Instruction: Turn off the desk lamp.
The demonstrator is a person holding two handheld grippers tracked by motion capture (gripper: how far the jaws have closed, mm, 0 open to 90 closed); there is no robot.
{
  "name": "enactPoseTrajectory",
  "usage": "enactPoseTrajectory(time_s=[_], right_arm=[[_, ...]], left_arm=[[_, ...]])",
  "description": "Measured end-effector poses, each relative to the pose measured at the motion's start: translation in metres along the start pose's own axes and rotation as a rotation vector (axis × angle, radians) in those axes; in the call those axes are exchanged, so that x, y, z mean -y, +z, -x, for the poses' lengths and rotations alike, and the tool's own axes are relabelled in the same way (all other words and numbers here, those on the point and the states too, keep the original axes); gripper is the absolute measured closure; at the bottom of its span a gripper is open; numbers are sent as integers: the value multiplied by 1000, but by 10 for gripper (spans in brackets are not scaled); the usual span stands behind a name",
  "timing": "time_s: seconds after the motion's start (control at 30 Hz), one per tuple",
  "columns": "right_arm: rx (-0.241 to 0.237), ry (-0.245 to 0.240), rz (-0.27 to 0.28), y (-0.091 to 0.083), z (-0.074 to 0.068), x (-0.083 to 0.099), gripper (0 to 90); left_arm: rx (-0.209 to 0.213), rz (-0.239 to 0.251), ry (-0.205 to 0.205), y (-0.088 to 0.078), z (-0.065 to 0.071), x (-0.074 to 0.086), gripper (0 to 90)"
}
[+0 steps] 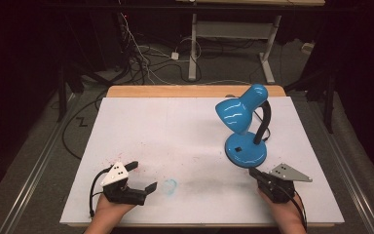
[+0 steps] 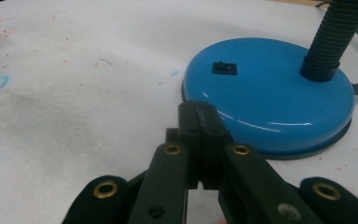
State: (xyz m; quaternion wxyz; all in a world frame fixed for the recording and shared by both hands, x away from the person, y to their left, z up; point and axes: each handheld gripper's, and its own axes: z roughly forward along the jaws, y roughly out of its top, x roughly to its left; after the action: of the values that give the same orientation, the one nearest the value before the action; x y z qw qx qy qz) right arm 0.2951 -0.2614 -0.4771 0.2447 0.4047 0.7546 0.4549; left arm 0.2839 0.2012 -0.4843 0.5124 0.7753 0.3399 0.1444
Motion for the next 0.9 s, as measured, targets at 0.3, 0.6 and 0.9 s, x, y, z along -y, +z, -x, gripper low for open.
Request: enactPoseTrajectory(time_s=[0.3,0.6,0.9], right_arm=[[-7,34,-51,7,4,3,522],[11,3,6,4,4,4,75],[15,27,99,-13,7,6,0]], left_arm=[[3,2,1,-1,0,0,0],[7,8,0,-2,0,-1,0],[6,4,2,-1,-2,0,0]])
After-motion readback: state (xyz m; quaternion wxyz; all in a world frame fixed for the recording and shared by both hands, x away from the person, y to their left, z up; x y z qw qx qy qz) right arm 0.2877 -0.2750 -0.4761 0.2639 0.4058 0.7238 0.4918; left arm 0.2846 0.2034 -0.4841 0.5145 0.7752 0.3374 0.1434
